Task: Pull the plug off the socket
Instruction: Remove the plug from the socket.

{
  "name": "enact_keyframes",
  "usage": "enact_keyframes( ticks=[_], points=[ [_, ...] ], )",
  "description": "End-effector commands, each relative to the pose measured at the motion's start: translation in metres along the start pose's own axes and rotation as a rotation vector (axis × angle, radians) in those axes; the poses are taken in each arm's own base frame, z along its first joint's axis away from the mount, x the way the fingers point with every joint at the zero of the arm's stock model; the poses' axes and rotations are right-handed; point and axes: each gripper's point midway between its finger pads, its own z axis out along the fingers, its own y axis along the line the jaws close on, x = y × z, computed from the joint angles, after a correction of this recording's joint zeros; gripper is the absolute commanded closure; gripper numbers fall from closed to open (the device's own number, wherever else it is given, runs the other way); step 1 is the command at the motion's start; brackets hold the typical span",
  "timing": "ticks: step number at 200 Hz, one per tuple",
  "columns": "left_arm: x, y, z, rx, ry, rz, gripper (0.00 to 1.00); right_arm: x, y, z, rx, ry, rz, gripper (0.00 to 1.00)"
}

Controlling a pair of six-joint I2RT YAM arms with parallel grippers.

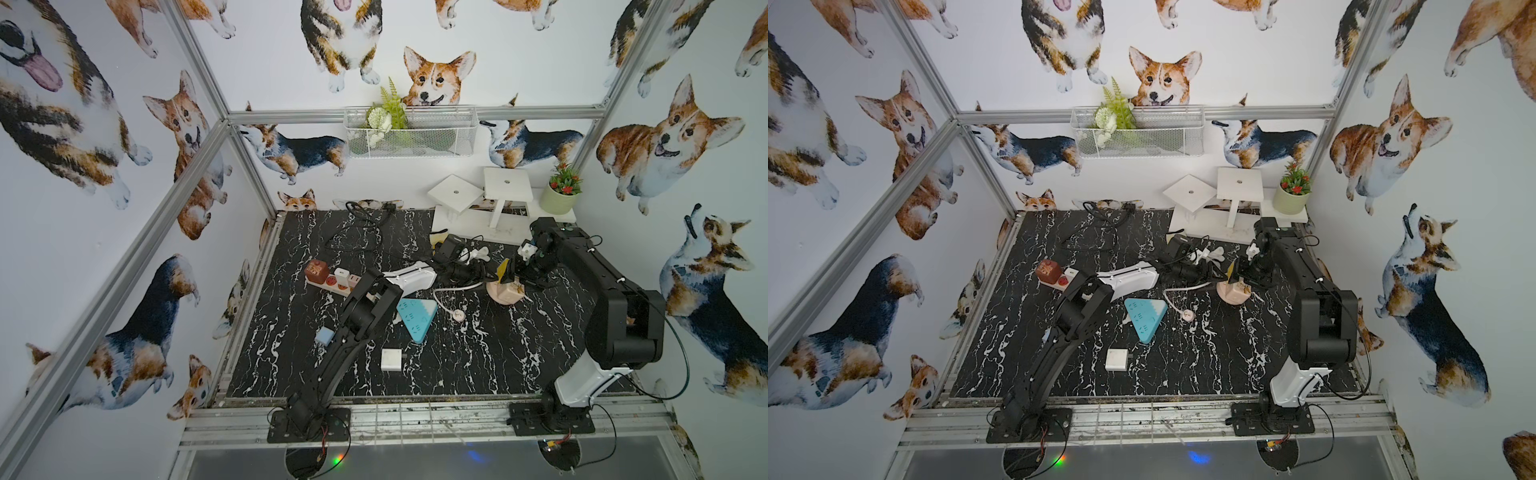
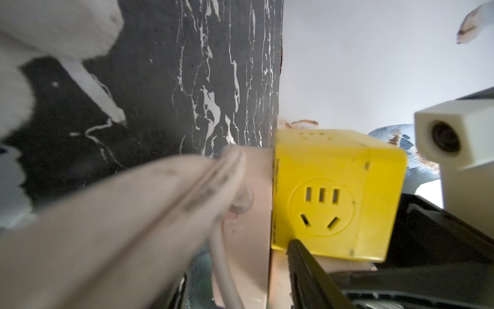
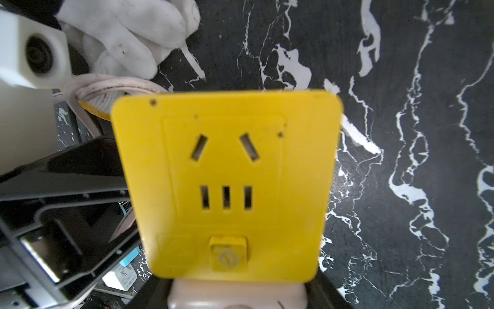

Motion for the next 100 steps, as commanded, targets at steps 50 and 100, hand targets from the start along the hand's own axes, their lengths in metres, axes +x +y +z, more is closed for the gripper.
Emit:
enact_keyframes(
  ticks=[50,100],
  points=[
    [-0.006,-0.015,0.004,0.13,-0.021,-0.037,0.66,0.002,0.017,0.005,-0.105,-0.001,0.021,0.94],
    [-0.007,-0.009,0.007,0.107,-0.016,-0.034,0.99,0.008,0.016,0.012,-0.117,0.03,0.031,0.78]
  ],
)
